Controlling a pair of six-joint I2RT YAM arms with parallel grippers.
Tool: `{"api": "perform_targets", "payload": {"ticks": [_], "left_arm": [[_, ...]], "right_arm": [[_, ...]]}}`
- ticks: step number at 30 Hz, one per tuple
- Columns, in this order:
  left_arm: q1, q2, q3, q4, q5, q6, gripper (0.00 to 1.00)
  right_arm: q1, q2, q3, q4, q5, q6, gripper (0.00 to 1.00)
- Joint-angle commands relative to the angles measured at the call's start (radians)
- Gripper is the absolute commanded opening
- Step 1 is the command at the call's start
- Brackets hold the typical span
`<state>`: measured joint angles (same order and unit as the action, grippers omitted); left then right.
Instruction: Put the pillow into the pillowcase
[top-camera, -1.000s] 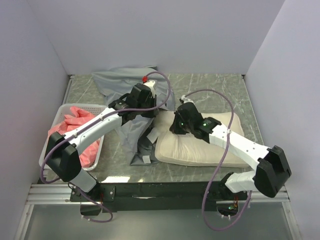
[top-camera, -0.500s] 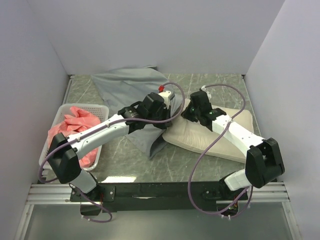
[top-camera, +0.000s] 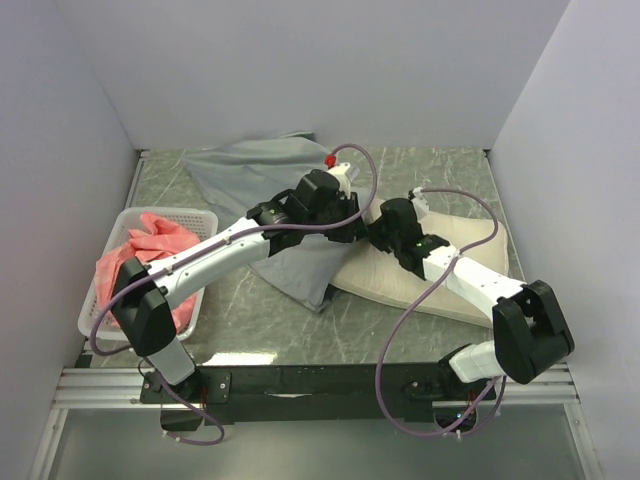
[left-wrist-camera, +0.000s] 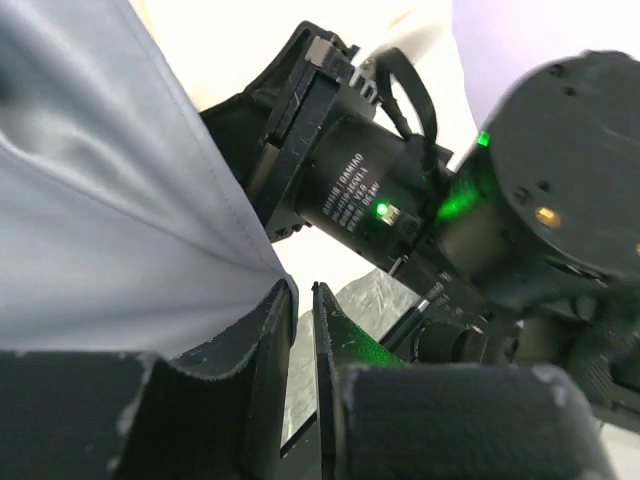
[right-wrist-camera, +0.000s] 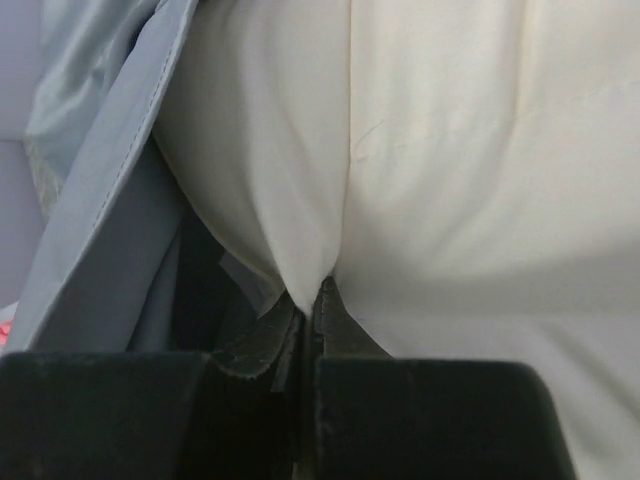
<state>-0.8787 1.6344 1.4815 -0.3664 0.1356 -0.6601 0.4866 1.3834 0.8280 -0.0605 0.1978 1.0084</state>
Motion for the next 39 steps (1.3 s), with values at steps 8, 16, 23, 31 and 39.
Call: {"api": "perform_targets", "payload": {"ticks": [8,16,23,31,39], "left_arm": [[0.029,-0.011,-0.067,0.132,0.01,-0.115,0.18],[0.046,-0.09,-0.128,0.164,-0.008,-0.142,0.17],[0.05,-0.113,-0.144,0.135,-0.01,-0.128,0.16],[-0.052,-0.137,-0.279,0.011,-0.379,-0.006,0.47],[-0.184,0.01,-0.216,-0.052,-0.537,0.063,0.75]], "right_arm": [[-0.013,-0.207,-0.004,-0.092,-0.032,-0.162,0.84],[0.041,-0.274,-0.096,-0.265,0.049,-0.346,0.82],[0.075,-0.044,0.019,-0.317,0.144,-0.39,0.89],[0.046,-0.228,-0.047,-0.26,0.092,-0.338,0.9],[0.001,-0.385,-0.047,-0.329,0.106,-0.335,0.93]]}}
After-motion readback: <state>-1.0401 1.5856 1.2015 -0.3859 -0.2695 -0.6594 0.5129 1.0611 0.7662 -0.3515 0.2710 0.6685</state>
